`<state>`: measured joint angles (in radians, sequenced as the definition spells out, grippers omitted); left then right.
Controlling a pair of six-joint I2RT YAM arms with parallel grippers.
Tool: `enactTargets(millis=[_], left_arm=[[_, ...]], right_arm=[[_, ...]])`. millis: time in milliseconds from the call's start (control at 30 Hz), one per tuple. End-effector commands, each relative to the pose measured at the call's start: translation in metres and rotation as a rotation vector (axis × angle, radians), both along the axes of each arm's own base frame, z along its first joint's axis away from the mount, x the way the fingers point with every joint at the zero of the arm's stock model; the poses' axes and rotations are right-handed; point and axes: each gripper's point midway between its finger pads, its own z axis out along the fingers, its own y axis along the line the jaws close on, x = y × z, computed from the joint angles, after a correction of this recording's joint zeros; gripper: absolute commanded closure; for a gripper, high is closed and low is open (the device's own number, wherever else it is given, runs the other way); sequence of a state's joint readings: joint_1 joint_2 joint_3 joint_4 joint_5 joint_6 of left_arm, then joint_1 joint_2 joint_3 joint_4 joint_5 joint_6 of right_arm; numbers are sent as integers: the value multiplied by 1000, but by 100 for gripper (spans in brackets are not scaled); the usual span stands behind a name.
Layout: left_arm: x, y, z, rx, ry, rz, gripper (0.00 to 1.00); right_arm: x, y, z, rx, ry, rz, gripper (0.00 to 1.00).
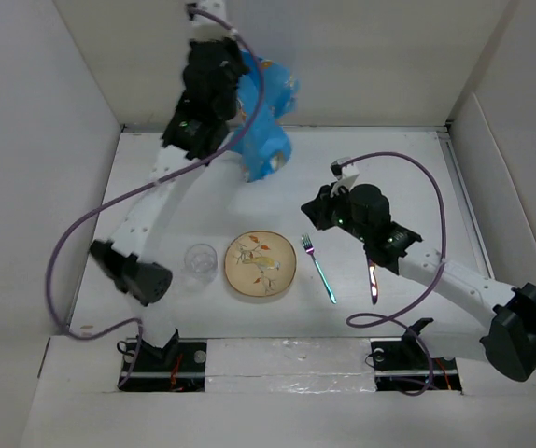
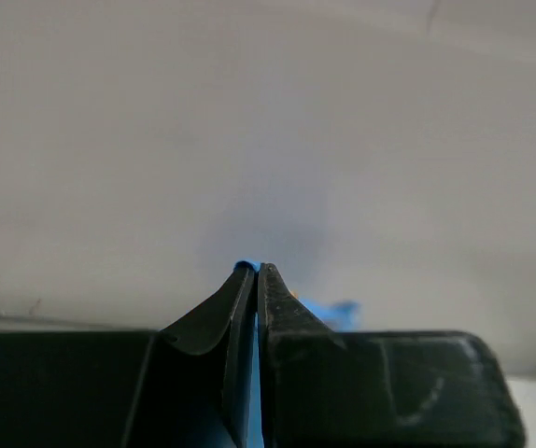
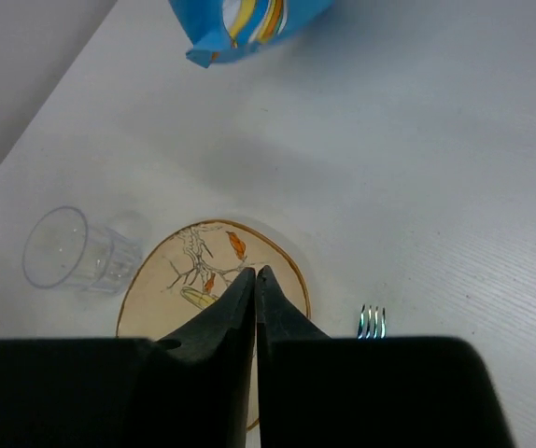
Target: Set the dinner table for one person
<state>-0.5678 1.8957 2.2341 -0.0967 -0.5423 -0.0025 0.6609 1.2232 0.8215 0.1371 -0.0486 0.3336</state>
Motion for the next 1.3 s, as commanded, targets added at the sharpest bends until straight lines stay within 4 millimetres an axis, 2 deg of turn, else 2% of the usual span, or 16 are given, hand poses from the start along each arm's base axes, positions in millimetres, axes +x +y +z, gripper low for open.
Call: enactTargets(millis=[0, 33, 67, 100, 200, 267, 400, 500, 567, 600, 667, 700, 800, 1000, 1133, 1267], left_arm=[[-33, 73, 70, -177, -177, 27, 100], [-32, 92, 71, -198, -177, 41, 100], [-32, 90, 70, -211, -169, -12, 100], [-35, 94, 69, -244, -164, -29, 100], [-32, 102, 51, -236, -131, -18, 100], [-27, 101, 38, -227, -105, -12, 100], [-5, 92, -9, -212, -15, -10, 100], [21, 92, -49, -207, 58, 29, 100], [35, 93, -68, -218, 81, 47, 100], [53, 103, -88, -225, 108, 71, 100], [71, 105, -108, -258, 152, 46, 100], [85, 106, -125, -290, 184, 49, 100], [108, 113, -146, -308, 209, 48, 100], [136, 114, -157, -254, 212, 75, 100], [147, 130, -174, -214, 218, 109, 100], [149, 128, -187, -206, 221, 101, 100]], right_arm=[[6, -6, 58, 65, -119, -57, 89], [6, -7, 59, 62, -116, -67, 82], [6, -9, 64, 69, -122, -77, 77], [9, -14, 66, 66, -128, -107, 63], [17, -28, 68, 58, -133, -200, 46], [25, -41, 66, 37, -142, -269, 41], [53, -69, 65, 33, -147, -366, 28], [84, -76, 42, 6, -89, -391, 27], [104, -74, 39, -4, -70, -399, 27], [115, -68, 14, -49, -18, -392, 27], [124, -69, -2, -102, 38, -400, 27], [127, -67, -23, -130, 84, -400, 27], [128, -68, -57, -159, 144, -411, 27], [129, -76, -117, -253, 307, -434, 27], [143, -101, -154, -329, 397, -548, 27], [155, -117, -158, -350, 435, -621, 30]])
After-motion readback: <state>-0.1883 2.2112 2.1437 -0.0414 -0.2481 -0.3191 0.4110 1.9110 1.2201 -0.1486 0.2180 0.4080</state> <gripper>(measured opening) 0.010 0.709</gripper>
